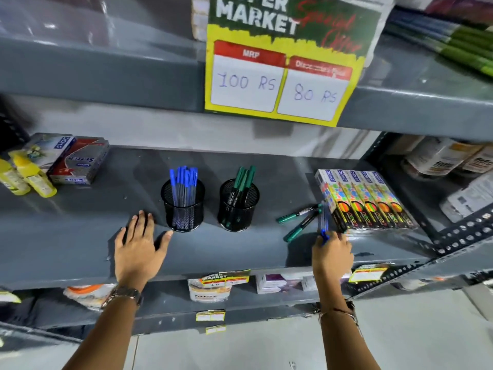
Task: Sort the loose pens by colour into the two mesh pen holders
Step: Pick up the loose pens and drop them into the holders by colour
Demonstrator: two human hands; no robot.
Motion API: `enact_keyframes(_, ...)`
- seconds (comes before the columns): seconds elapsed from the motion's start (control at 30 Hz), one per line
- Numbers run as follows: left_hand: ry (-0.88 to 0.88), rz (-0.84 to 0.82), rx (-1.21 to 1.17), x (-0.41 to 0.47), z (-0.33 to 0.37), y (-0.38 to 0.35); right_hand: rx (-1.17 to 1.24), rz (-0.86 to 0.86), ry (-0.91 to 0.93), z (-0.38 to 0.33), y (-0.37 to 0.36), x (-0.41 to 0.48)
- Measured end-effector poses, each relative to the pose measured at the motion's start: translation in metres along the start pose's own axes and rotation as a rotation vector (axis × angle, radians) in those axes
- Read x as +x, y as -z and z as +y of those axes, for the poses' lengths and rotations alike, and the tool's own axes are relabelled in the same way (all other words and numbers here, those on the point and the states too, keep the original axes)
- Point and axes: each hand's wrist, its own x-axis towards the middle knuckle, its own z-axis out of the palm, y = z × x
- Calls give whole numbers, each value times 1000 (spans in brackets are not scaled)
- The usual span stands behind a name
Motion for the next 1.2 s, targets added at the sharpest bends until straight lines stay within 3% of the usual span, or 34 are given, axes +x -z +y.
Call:
enact_keyframes(0.13, -3, -5, -4, 0, 1, 1, 119, 172, 36, -4, 10, -3)
enact_keyframes(0.27, 2, -20, -2, -1, 0, 1, 471, 490, -2, -29, 41, -8)
enact_keyframes(0.37, 5, -30, -4, -1, -1, 1, 752, 705, 161, -78, 72, -7)
enact_keyframes(0.43, 3, -30, -7, -1, -1, 0, 973, 685, 300, -121, 86, -11)
enact_keyframes(0.53, 2, -23, -36, -1, -3, 0, 1185, 406, 447, -188, 93, -34)
enact_keyframes(0.67, 9, -65, -74, 2, -4, -3, 1096, 74, 577, -239, 61, -64)
enact_keyframes(0.83, 13, -49, -85, 2, -4, 1, 700, -224, 622, -246, 3, -73)
enact_keyframes(1.0, 15, -58, -71, 3, -4, 4, 476, -85, 703, -243, -8, -75)
enact_keyframes(1.1, 26, -43, -57, 2, -7, 6, 539, 1, 705, -234, 2, -76)
enact_keyframes(1.2, 1, -47, -39, 1, -3, 5, 555, 283, 408, -184, 15, -51)
